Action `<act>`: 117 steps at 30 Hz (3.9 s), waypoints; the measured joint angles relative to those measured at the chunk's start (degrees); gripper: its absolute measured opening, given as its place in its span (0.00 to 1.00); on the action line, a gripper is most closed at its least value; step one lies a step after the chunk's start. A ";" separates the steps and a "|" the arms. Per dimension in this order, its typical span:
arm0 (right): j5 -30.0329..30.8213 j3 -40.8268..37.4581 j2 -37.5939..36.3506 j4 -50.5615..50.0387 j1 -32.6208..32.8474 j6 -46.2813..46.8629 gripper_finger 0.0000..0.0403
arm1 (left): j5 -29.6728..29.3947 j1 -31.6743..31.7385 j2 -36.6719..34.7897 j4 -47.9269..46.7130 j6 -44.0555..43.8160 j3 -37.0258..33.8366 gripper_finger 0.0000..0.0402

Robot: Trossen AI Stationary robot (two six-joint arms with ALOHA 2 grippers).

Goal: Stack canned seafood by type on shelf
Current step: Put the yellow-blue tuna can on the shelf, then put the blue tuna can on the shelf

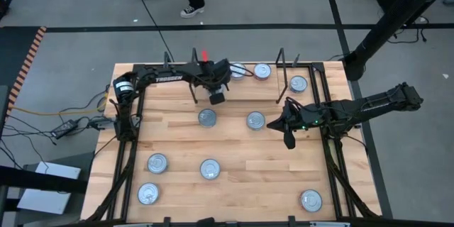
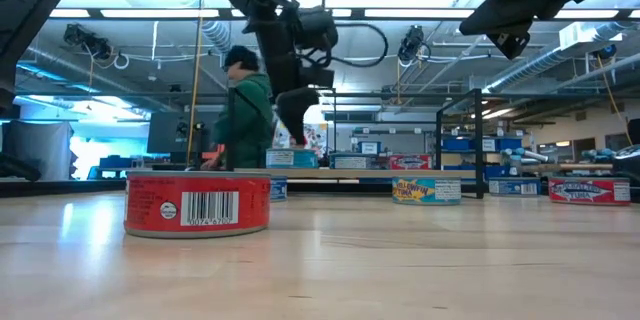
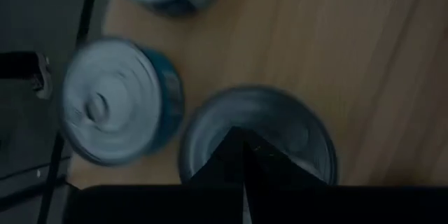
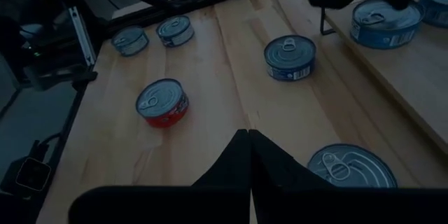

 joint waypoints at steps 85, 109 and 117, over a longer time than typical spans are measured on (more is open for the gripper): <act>-3.96 2.09 27.50 36.00 -8.08 -11.90 0.02 | 10.33 -20.95 -17.70 7.17 -7.23 -25.02 0.00; -5.86 2.10 25.49 29.86 -4.45 -2.70 0.02 | 7.70 -22.98 -9.04 16.81 -21.87 -25.03 0.00; -0.74 2.10 25.51 28.03 -3.61 -0.67 0.02 | 12.22 -23.47 -9.01 19.82 -17.34 -25.02 0.00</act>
